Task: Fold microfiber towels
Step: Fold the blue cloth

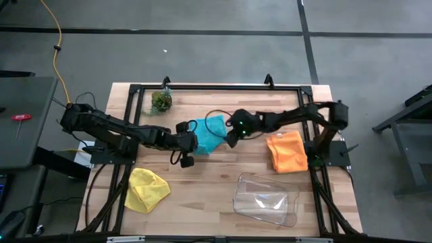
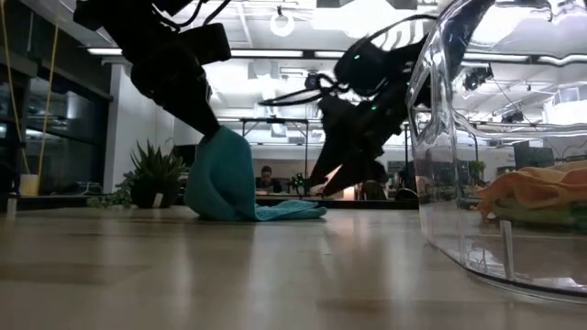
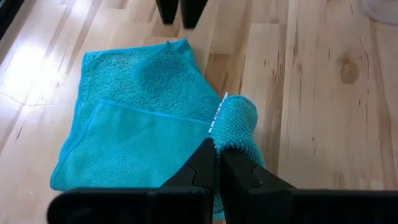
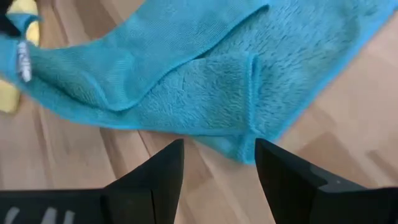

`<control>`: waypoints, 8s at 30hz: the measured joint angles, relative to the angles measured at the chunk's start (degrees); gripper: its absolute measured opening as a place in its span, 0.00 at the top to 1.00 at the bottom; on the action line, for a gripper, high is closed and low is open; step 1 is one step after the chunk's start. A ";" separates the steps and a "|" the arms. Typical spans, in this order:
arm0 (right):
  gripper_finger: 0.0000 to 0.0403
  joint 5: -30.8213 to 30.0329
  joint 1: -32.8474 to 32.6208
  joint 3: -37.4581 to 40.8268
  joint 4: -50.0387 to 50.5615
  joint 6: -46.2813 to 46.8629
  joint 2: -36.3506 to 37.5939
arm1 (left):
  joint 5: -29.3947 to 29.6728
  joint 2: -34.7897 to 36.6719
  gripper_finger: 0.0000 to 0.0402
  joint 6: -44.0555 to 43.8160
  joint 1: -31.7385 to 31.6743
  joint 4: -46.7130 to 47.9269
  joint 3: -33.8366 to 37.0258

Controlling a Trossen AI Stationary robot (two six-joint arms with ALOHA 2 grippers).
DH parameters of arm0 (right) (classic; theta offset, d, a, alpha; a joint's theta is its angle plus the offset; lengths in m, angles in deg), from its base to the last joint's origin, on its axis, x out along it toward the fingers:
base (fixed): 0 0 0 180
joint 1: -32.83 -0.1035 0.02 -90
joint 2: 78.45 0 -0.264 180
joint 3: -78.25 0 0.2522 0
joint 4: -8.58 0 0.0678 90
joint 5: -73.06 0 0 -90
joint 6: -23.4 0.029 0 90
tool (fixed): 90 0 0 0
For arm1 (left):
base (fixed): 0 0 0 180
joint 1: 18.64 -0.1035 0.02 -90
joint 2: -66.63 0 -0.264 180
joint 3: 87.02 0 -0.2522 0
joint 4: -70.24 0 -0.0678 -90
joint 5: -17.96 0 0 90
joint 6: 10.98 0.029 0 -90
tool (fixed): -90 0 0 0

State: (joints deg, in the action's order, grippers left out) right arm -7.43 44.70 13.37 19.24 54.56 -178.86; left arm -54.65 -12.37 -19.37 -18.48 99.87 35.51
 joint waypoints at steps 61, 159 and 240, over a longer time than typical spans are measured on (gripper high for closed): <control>1.00 -4.61 0.41 -10.53 23.75 -5.97 1.44 | 2.86 0.07 0.74 -2.20 -2.28 8.56 -6.51; 1.00 -7.48 -10.24 -1.97 25.08 -1.60 10.92 | -4.34 -21.56 0.65 7.11 10.65 1.08 -18.37; 1.00 -7.37 -7.97 -1.99 25.08 -3.15 10.90 | 17.71 -30.21 0.54 -34.04 21.70 22.04 -24.00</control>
State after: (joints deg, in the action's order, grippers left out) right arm -14.81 36.73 11.38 44.32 51.41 -167.96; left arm -36.94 -42.58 -53.42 3.23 121.91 11.51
